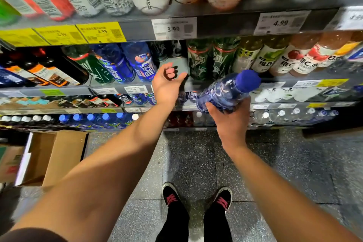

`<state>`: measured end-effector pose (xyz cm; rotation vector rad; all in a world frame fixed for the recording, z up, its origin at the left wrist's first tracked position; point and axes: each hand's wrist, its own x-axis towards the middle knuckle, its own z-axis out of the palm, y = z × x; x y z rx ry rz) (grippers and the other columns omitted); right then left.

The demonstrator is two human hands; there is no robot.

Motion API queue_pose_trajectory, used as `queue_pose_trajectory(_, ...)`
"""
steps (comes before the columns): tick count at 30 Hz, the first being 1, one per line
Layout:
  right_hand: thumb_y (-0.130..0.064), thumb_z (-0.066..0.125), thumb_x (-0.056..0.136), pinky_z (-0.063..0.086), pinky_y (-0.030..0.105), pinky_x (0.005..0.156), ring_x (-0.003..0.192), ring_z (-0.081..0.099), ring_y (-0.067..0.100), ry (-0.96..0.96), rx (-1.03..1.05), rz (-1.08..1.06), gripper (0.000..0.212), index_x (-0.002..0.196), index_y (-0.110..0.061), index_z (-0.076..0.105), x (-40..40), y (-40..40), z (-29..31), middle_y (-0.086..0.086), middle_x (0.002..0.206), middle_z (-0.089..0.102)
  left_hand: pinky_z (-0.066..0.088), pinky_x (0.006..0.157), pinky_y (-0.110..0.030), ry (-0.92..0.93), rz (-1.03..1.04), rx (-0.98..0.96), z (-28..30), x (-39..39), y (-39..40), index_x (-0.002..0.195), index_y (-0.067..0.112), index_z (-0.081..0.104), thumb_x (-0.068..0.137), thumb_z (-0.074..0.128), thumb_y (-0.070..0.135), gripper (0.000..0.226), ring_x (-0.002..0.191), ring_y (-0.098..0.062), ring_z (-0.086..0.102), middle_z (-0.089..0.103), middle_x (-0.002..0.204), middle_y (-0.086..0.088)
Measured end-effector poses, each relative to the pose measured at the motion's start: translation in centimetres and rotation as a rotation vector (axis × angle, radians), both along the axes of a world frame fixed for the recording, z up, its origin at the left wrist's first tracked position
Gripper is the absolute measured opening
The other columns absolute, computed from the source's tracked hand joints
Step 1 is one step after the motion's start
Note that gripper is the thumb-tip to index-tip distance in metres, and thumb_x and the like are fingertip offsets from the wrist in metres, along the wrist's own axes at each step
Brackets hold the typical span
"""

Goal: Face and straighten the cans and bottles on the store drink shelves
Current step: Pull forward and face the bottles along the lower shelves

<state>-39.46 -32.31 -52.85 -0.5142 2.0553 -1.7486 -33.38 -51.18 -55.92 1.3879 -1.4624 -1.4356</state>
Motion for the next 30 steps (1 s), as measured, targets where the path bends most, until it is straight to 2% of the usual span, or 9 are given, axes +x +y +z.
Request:
queue_pose_trajectory(6,-0.042,0.085,0.063,0.052,0.028,0.095,0.106,0.065,0.002,0.023,0.028,0.070,0.076,0.124,-0.023,0.045,2.6,-5.9,0.3,-0.013,0.116,0.065,0.042,0.069,-0.011,-0.052,0.314,-0.248,1.6,8.3,-2.4,0.099,0.008,0.063,0.085,0.069,0.011,0.015,0.064,0.005,0.052,0.057,0.077,0.003)
queue_pose_trajectory(8,-0.038,0.088,0.064,0.053,0.031,0.094,0.107,0.066,0.007,0.035,0.032,0.076,0.076,0.125,-0.021,0.046,3.4,-7.6,-0.1,-0.005,0.118,0.067,0.042,0.074,-0.012,-0.098,0.438,-0.333,1.8,11.4,-4.1,0.107,0.002,0.060,0.085,0.066,0.012,0.025,0.077,-0.008,0.054,0.060,0.091,-0.006)
queue_pose_trajectory(11,-0.033,0.089,0.067,0.055,0.031,0.092,0.104,0.068,0.009,0.053,0.058,0.089,0.076,0.128,-0.011,0.047,4.4,-9.6,-0.6,0.002,0.116,0.069,0.031,0.086,0.003,-0.170,0.516,-0.307,1.9,14.8,-7.6,0.130,-0.007,0.048,0.087,0.069,0.007,0.049,0.110,-0.027,0.054,0.052,0.126,-0.020)
queue_pose_trajectory(16,-0.028,0.086,0.075,0.045,0.021,0.100,0.117,0.057,0.009,0.085,0.061,0.097,0.089,0.143,-0.009,0.031,5.8,-12.1,-1.0,-0.001,0.132,0.056,0.026,0.114,-0.023,-0.296,0.337,-0.224,1.6,17.0,-11.9,0.149,0.000,0.031,0.087,0.074,0.018,0.077,0.141,-0.025,0.040,0.040,0.151,-0.016)
queue_pose_trajectory(19,-0.025,0.085,0.076,0.041,0.002,0.091,0.110,0.054,0.000,0.093,0.082,0.083,0.090,0.144,-0.007,0.030,5.9,-13.7,-1.5,-0.005,0.127,0.053,0.035,0.115,-0.030,-0.249,0.265,-0.187,0.8,17.2,-13.9,0.145,0.004,0.035,0.082,0.078,0.015,0.077,0.132,-0.023,0.051,0.051,0.142,-0.012)
queue_pose_trajectory(21,-0.026,0.086,0.075,0.041,0.001,0.090,0.112,0.056,0.005,0.097,0.089,0.064,0.093,0.145,-0.005,0.028,6.0,-14.5,-1.9,-0.002,0.128,0.053,0.040,0.112,-0.031,-0.236,0.249,-0.196,0.5,17.2,-14.5,0.142,0.004,0.039,0.079,0.080,0.012,0.075,0.123,-0.018,0.056,0.056,0.133,-0.006)
queue_pose_trajectory(26,-0.043,0.083,0.073,0.052,0.040,0.100,0.120,0.060,0.027,0.188,0.104,0.057,0.097,0.143,-0.002,0.030,5.9,-16.5,-2.3,0.015,0.132,0.058,0.047,0.103,-0.031,-0.214,0.240,-0.240,0.0,17.3,-14.9,0.133,0.005,0.048,0.074,0.085,0.020,0.071,0.112,-0.017,0.062,0.064,0.123,-0.007)
queue_pose_trajectory(28,-0.037,0.085,0.073,0.052,0.029,0.096,0.114,0.063,0.026,0.217,0.121,0.052,0.091,0.138,0.002,0.035,5.6,-17.1,-2.4,0.016,0.127,0.062,0.049,0.099,-0.027,-0.197,0.243,-0.240,-0.1,17.5,-15.0,0.131,0.005,0.050,0.073,0.085,0.022,0.070,0.107,-0.016,0.064,0.066,0.119,-0.004)
queue_pose_trajectory(30,-0.028,0.087,0.073,0.046,0.006,0.086,0.105,0.064,0.017,0.239,0.126,0.066,0.083,0.134,0.002,0.040,5.2,-17.3,-2.7,0.015,0.121,0.065,0.043,0.091,-0.005,-0.199,0.232,-0.240,-0.1,17.4,-15.0,0.132,0.005,0.051,0.075,0.085,0.020,0.067,0.105,-0.011,0.061,0.062,0.116,0.004)
